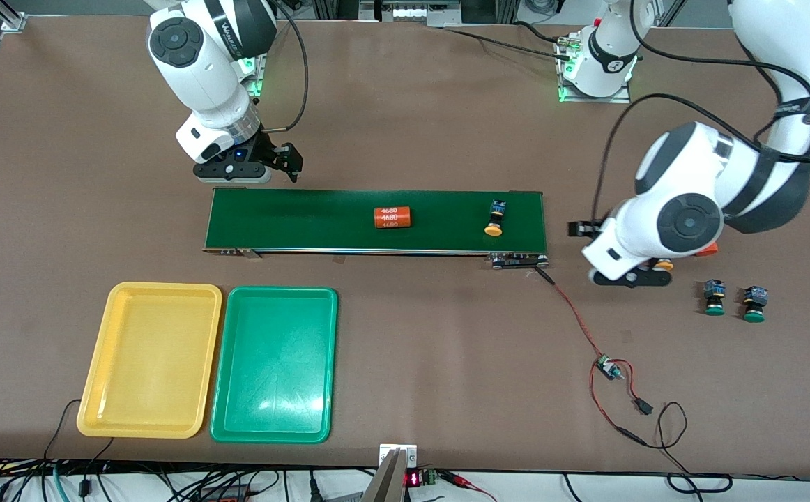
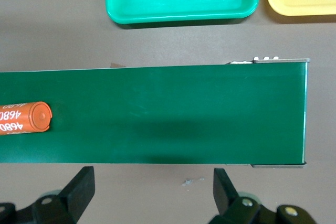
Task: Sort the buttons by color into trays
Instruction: 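Grasp another yellow button with the left gripper and carry it to the belt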
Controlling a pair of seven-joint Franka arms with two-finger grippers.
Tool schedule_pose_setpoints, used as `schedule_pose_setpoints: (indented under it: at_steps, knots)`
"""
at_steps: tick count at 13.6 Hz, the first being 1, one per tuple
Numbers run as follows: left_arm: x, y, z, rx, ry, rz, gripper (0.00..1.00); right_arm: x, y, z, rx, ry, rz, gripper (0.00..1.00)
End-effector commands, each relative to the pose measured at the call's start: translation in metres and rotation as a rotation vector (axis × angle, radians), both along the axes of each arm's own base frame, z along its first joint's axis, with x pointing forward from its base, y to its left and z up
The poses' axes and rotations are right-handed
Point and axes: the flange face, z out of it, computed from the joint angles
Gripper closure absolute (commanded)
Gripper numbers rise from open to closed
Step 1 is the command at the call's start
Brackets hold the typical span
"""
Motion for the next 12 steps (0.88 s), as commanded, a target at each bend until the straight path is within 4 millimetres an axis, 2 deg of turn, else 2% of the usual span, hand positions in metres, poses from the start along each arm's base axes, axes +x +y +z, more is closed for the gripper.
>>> schedule_pose_setpoints:
  at_steps: [1, 3, 4, 5, 6, 8, 10, 12]
  knots:
    - [0.012, 0.059, -0.014, 0.018, 0.032, -0.038, 0.00, 0.001, 0.001, -0.005, -0.001, -0.011, 0.024, 0.00]
    - [0.013, 0.114, -0.044, -0.027, 0.094, -0.030, 0.00, 0.001, 0.001, -0.007, 0.000, -0.008, 0.023, 0.00]
    - [0.014, 0.139, -0.052, -0.034, 0.104, -0.015, 0.00, 0.001, 0.001, -0.008, -0.001, -0.005, 0.023, 0.00]
    - [0.013, 0.154, -0.061, -0.032, 0.116, -0.005, 0.00, 0.001, 0.002, -0.007, 0.000, -0.008, 0.023, 0.00]
    - [0.012, 0.166, -0.073, 0.001, 0.130, -0.008, 0.00, 0.001, 0.002, -0.007, 0.000, -0.008, 0.023, 0.00]
    - [0.005, 0.173, -0.094, 0.040, 0.126, -0.040, 0.00, 0.001, 0.002, -0.007, 0.000, -0.006, 0.022, 0.00]
    - [-0.008, 0.196, -0.121, 0.004, 0.092, -0.036, 0.00, -0.002, 0.008, -0.008, 0.000, -0.005, 0.036, 0.00]
    - [-0.019, 0.202, -0.140, -0.026, 0.060, -0.088, 0.00, 0.000, 0.008, -0.014, 0.003, 0.011, 0.033, 0.00]
